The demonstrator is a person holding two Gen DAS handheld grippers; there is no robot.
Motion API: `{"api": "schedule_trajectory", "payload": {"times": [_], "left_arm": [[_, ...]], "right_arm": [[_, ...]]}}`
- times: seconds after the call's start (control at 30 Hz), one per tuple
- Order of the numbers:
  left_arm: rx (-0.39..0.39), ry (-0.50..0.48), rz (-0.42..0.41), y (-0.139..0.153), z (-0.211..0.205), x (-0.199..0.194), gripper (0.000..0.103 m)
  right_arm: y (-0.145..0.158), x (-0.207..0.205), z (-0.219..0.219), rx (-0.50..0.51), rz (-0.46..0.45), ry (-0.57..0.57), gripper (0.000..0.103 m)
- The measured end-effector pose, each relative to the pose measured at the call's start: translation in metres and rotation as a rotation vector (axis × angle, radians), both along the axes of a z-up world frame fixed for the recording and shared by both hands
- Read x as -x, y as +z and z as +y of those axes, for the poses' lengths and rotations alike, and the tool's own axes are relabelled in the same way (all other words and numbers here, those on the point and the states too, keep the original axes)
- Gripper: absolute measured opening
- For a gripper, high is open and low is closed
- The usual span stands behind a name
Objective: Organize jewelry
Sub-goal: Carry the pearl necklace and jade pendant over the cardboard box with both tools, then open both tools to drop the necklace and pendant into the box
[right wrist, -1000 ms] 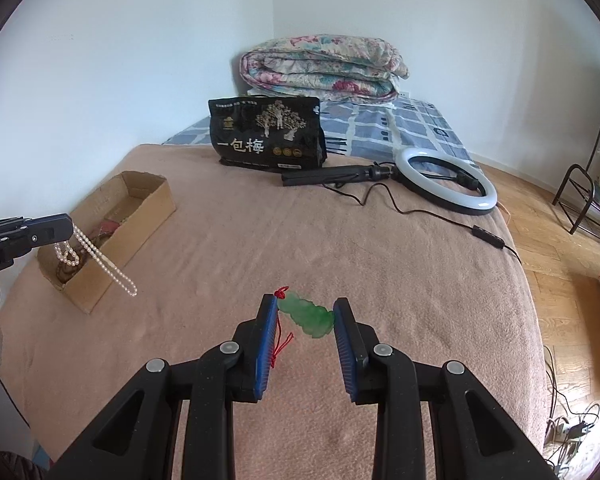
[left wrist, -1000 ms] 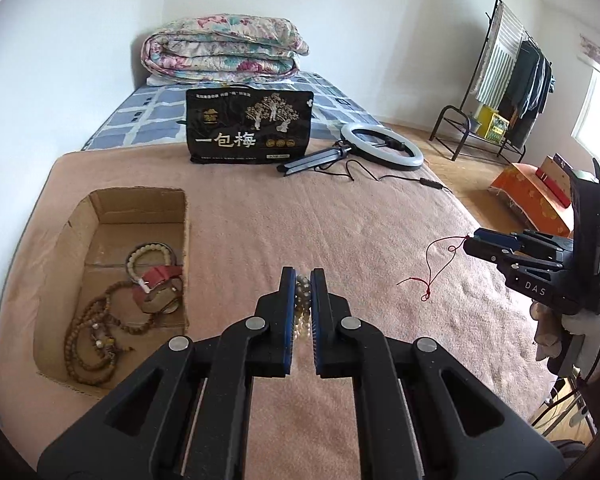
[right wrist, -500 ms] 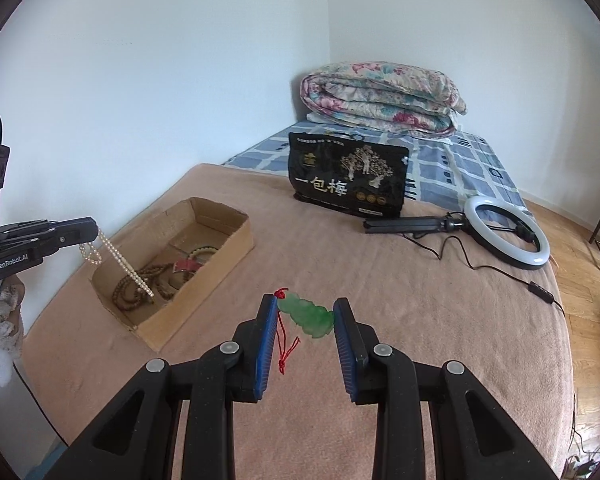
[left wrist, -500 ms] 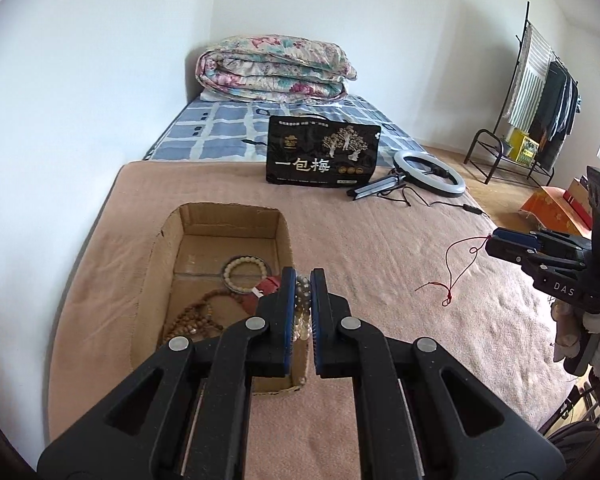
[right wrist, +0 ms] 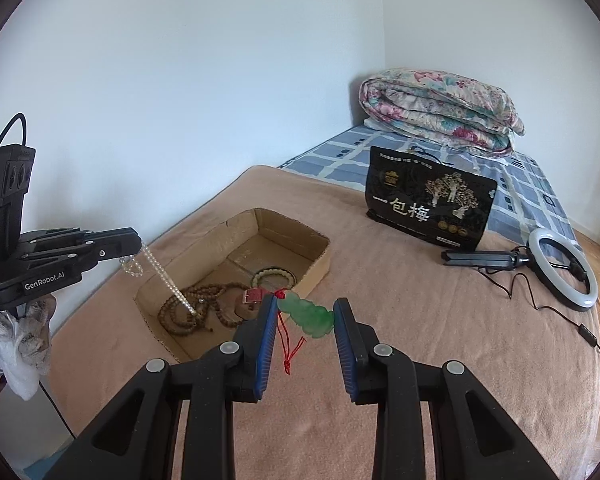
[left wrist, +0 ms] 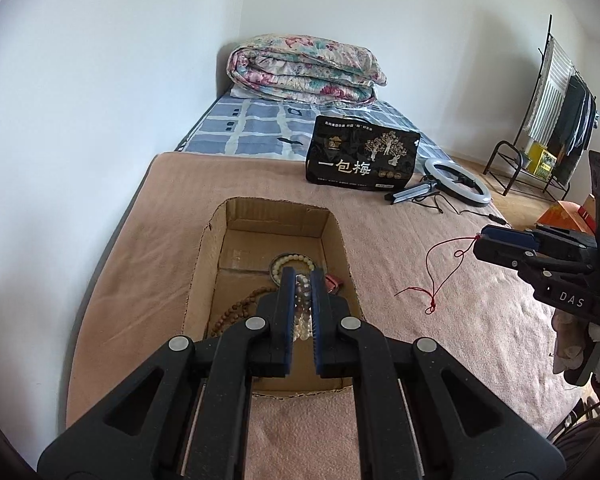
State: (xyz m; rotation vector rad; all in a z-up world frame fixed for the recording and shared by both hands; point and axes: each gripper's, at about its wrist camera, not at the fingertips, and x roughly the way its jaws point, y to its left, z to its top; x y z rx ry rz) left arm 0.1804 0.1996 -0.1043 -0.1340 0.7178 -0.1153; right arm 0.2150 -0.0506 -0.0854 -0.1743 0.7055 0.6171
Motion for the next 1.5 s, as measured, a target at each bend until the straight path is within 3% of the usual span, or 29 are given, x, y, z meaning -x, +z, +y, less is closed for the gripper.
{"api": "schedule_trajectory", "payload": {"times": [0.67,1.0,1.5], "left_arm": [[0.002,0.049,0.055,-0.033,0.027,-0.006,0.005],[0.002,0.052,0.087,-0.047,0.032,-0.007,0.005],[-0.019,0.05,0.088,-0.05,0.029,-0.007,0.005]], "right_arm": [[-0.033,-0.02,0.08,0.024,0.068,0.094,0.028],[-0.055,-0.024,0.096,0.069,0.1,0.108,0.028],[-0.061,-0.029,0.099,0.071,0.117,0.097,0.03]]}}
